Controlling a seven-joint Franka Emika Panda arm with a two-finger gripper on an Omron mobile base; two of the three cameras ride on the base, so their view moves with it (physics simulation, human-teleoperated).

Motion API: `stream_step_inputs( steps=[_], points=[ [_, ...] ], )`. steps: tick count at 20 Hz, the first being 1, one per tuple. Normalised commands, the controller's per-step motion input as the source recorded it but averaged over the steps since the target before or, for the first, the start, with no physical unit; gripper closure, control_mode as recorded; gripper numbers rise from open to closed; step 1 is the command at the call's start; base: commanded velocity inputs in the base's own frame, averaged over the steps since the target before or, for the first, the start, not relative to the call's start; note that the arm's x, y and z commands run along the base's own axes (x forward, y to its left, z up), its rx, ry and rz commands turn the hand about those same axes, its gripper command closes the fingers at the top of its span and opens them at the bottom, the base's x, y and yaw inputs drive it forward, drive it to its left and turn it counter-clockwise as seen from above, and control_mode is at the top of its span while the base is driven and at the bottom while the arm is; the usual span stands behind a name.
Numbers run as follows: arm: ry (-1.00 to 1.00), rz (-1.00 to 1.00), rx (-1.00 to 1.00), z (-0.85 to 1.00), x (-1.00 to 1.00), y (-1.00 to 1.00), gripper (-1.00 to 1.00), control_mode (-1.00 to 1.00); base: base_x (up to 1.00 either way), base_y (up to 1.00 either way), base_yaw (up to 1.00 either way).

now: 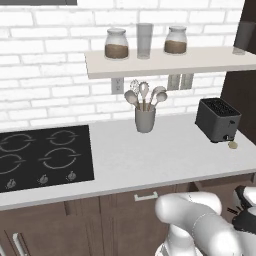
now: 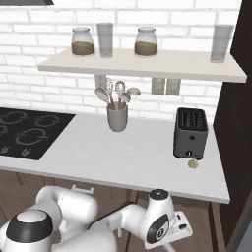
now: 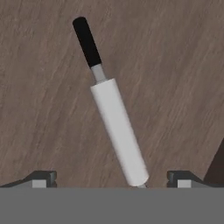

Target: Pick the rolling pin from the drawer and place it on the counter.

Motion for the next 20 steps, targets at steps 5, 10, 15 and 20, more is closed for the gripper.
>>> stream_step_inputs(
  steps=[5,10,15,20],
  points=[
    [0.0,0.12,0.0,-0.19,0.33,0.03,-1.0,-1.0,0.0,0.0,0.0],
    [0.0,0.1,0.0,-0.31,0.03,0.0,-1.0,-1.0,0.0,0.0,0.0],
    [0.0,0.0,0.0,-0.35,0.0,-0.06,-1.0,-1.0,0.0,0.0,0.0],
    [0.01,0.0,0.0,-0.15,0.0,-0.03,-1.0,-1.0,0.0,0.0,0.0]
  ],
)
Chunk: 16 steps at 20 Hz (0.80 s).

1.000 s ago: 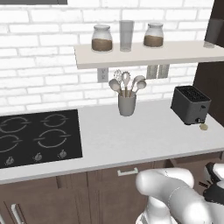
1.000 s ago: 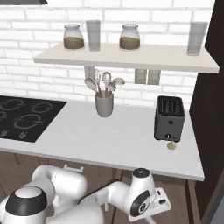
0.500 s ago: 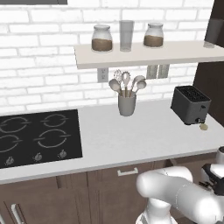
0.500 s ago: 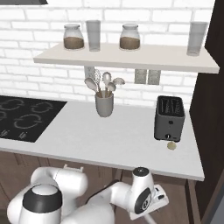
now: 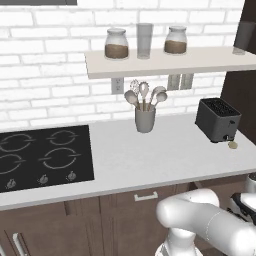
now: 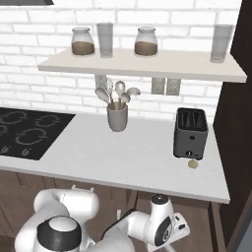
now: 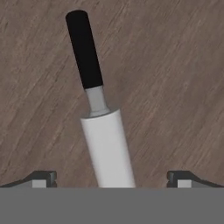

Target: Pick the rolling pin from the drawer and place it on the counter.

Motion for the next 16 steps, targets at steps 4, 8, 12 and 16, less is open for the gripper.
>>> stream_step_inputs(
  steps=[4,8,12,16],
  points=[
    [0.0,0.0,0.0,-0.09,0.01,0.0,-1.0,-1.0,0.0,0.0,0.0],
    [0.03,0.0,0.0,-0.22,0.0,-0.05,-1.0,-1.0,0.0,0.0,0.0],
    [0.03,0.0,0.01,-0.24,0.0,-0.07,-1.0,-1.0,0.0,0.0,0.0],
    [0.01,0.0,0.0,-0.15,0.0,-0.04,1.0,-1.0,0.0,0.0,0.0]
  ],
)
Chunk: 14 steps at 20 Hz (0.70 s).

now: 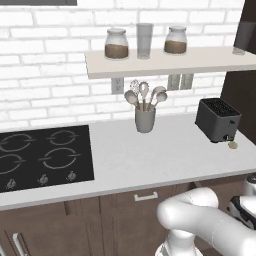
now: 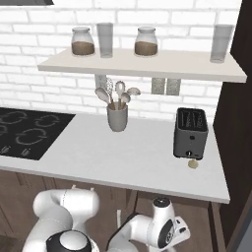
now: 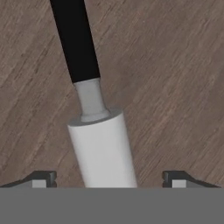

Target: Pick the rolling pin from the drawer and place it on the counter.

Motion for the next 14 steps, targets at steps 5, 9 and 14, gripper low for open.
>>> stream_step_inputs(
  steps=[5,9,14],
  points=[
    [0.0,0.0,0.0,0.0,0.0,0.0,1.0,-1.0,0.0,0.0,0.0],
    [0.0,0.0,0.0,0.0,0.0,0.0,1.0,-1.0,0.0,0.0,0.0],
    [0.0,0.0,0.0,0.0,-0.01,0.0,1.0,-1.0,0.0,0.0,0.0]
  ],
)
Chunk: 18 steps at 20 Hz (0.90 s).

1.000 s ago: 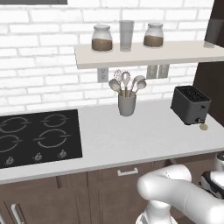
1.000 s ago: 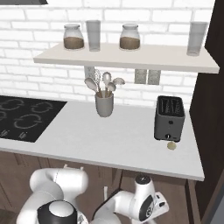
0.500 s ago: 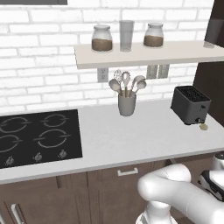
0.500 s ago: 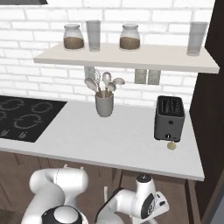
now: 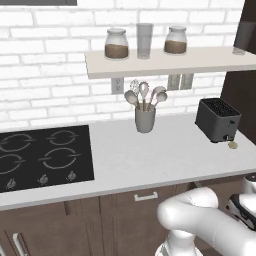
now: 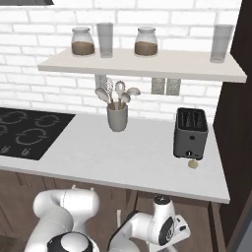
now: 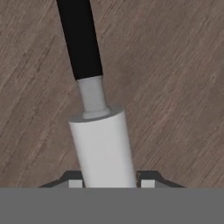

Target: Pick the rolling pin from the drawer and place it on the counter.

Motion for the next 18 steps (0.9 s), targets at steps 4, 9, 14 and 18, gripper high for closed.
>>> stream_step_inputs(
  steps=[4,9,14,18],
  points=[
    [-0.02,-0.08,-0.01,0.65,-0.36,0.0,1.0,-1.0,0.0,0.0,0.0],
    [0.01,-0.08,-0.04,0.94,-0.38,0.0,1.0,-1.0,0.0,0.0,0.0],
    [0.14,-0.11,-0.05,0.82,-0.28,0.04,1.0,-1.0,0.0,0.0,0.0],
    [0.08,-0.26,-0.11,0.76,-0.49,0.36,1.0,-1.0,0.0,0.0,0.0]
  ],
)
